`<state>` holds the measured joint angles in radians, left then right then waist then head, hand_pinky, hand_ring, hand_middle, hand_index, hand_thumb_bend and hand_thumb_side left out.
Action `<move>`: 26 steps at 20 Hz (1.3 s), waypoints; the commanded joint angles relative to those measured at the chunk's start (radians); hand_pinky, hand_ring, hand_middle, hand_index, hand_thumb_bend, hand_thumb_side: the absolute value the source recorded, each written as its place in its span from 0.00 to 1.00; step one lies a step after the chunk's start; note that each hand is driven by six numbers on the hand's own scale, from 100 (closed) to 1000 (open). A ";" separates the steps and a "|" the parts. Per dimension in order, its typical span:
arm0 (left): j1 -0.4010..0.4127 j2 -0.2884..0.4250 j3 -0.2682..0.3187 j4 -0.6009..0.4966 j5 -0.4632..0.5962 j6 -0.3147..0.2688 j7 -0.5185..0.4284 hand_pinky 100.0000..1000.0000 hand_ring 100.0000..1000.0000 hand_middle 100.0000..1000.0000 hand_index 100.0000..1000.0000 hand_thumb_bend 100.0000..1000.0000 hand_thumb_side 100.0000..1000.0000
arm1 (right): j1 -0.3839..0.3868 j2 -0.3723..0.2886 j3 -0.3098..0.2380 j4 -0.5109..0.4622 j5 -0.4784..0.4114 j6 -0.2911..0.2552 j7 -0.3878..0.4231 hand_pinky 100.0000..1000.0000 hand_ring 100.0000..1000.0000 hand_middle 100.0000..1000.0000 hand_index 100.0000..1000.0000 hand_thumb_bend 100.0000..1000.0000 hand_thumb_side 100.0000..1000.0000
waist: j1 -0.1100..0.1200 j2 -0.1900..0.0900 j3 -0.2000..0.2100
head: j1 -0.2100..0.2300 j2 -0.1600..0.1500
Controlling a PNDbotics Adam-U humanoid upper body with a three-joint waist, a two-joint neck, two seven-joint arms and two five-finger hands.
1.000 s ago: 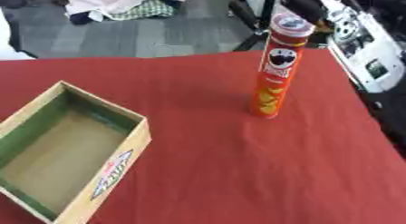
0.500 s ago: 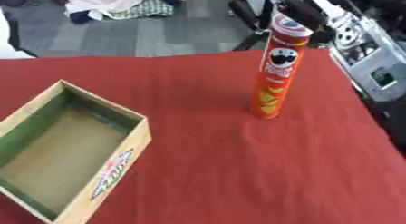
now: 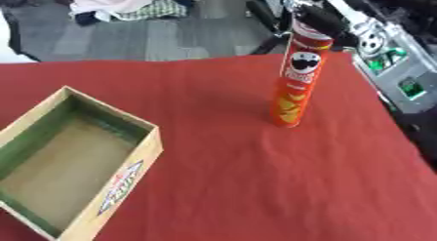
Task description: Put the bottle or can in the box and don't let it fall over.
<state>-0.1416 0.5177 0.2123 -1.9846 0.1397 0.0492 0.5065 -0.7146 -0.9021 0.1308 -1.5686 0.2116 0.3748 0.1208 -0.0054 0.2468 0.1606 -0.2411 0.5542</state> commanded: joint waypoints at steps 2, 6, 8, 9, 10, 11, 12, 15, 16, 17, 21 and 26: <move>-0.008 0.021 0.007 -0.015 0.003 -0.001 -0.002 0.86 0.79 0.81 0.67 0.50 0.38 | -0.009 -0.035 -0.004 -0.005 0.010 0.000 0.009 0.88 0.95 0.92 0.91 0.11 0.98 | 0.001 -0.010 -0.001 | -0.002 -0.013; -0.007 0.020 0.007 -0.015 0.004 -0.001 -0.001 0.86 0.79 0.81 0.67 0.49 0.38 | -0.003 -0.035 -0.005 0.003 0.013 0.000 0.011 0.88 0.95 0.92 0.91 0.11 0.99 | 0.002 -0.009 -0.002 | -0.002 -0.014; -0.007 0.020 0.007 -0.015 0.004 -0.001 -0.001 0.86 0.80 0.81 0.67 0.49 0.38 | 0.000 -0.036 -0.005 0.004 0.012 -0.001 0.013 0.88 0.95 0.92 0.91 0.11 0.99 | 0.003 -0.009 -0.003 | -0.002 -0.014; -0.008 0.020 0.007 -0.015 0.005 -0.001 -0.002 0.86 0.80 0.81 0.67 0.49 0.38 | 0.001 -0.036 -0.004 0.004 0.012 -0.002 0.014 0.88 0.95 0.92 0.91 0.11 0.99 | 0.003 -0.009 -0.003 | -0.002 -0.014; -0.008 0.020 0.007 -0.015 0.005 -0.002 -0.002 0.86 0.80 0.81 0.67 0.49 0.38 | 0.002 -0.036 -0.004 0.004 0.011 -0.003 0.016 0.88 0.95 0.92 0.91 0.11 0.99 | 0.003 -0.008 -0.004 | -0.002 -0.014; -0.008 0.020 0.007 -0.015 0.005 -0.002 -0.002 0.86 0.80 0.81 0.67 0.49 0.38 | 0.003 -0.036 -0.003 0.004 0.010 -0.004 0.018 0.88 0.95 0.92 0.91 0.11 1.00 | 0.003 -0.008 -0.004 | -0.002 -0.015; -0.008 0.019 0.007 -0.015 0.005 -0.002 -0.002 0.86 0.80 0.81 0.67 0.49 0.38 | 0.004 -0.036 -0.003 0.003 0.010 -0.005 0.019 0.88 0.95 0.92 0.91 0.11 1.00 | 0.003 -0.008 -0.004 | -0.002 -0.015; -0.008 0.019 0.007 -0.015 0.005 -0.002 -0.002 0.86 0.80 0.81 0.67 0.49 0.38 | 0.007 -0.037 0.000 0.002 0.007 -0.006 0.024 0.87 0.95 0.92 0.91 0.11 1.00 | 0.005 -0.007 -0.005 | -0.002 -0.015; -0.008 0.019 0.007 -0.015 0.006 -0.002 -0.002 0.86 0.80 0.81 0.67 0.49 0.38 | 0.008 -0.037 0.001 0.003 0.007 -0.006 0.026 0.87 0.95 0.92 0.91 0.11 1.00 | 0.005 -0.006 -0.005 | -0.002 -0.015; -0.008 0.019 0.007 -0.015 0.006 -0.002 -0.002 0.86 0.80 0.81 0.67 0.49 0.38 | 0.009 -0.037 0.002 0.003 0.007 -0.007 0.027 0.87 0.95 0.92 0.91 0.11 1.00 | 0.005 -0.006 -0.005 | -0.002 -0.016; -0.009 0.018 0.007 -0.015 0.006 -0.002 -0.003 0.86 0.80 0.81 0.67 0.49 0.38 | 0.010 -0.038 0.005 0.004 0.009 -0.007 0.028 0.87 0.95 0.92 0.91 0.11 0.99 | 0.006 -0.004 -0.005 | -0.003 -0.016; -0.009 0.017 0.007 -0.015 0.006 -0.002 -0.004 0.86 0.80 0.81 0.67 0.49 0.38 | 0.009 -0.041 0.006 0.004 0.021 -0.008 0.027 0.88 0.95 0.91 0.91 0.13 0.94 | 0.005 -0.001 -0.005 | -0.003 -0.015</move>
<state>-0.1417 0.5171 0.2123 -1.9846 0.1411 0.0487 0.5060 -0.6940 -0.9043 0.1426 -1.5617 0.2278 0.3680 0.1471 -0.0022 0.2589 0.1558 -0.2420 0.5508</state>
